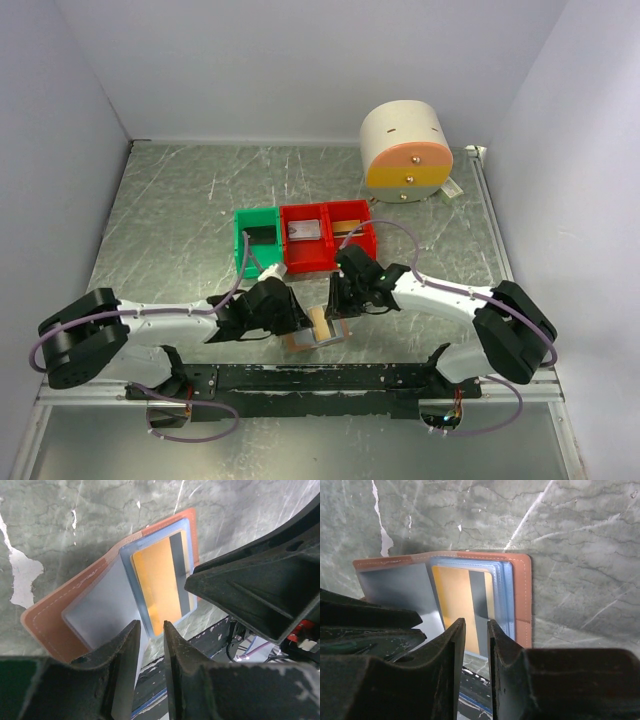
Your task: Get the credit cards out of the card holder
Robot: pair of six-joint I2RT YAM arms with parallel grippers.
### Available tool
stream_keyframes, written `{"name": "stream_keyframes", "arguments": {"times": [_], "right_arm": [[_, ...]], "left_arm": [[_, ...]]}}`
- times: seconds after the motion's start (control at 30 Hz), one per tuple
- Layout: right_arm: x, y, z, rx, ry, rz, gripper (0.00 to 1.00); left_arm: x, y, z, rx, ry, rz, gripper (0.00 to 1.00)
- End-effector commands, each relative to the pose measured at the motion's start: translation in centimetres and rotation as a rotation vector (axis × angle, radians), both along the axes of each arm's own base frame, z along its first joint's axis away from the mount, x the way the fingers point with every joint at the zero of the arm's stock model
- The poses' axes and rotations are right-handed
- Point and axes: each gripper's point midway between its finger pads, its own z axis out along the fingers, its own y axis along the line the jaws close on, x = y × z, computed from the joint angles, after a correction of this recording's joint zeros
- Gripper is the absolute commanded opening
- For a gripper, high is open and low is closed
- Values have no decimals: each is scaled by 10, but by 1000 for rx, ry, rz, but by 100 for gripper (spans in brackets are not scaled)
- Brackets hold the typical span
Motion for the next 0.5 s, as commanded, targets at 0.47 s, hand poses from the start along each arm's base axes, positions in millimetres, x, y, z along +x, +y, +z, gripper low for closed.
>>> {"name": "stream_keyframes", "arguments": {"times": [0.47], "right_arm": [[-3,-11,-6,69,43,16,23]], "left_arm": [[-11,-6,-16,-129,55,0,43]]}}
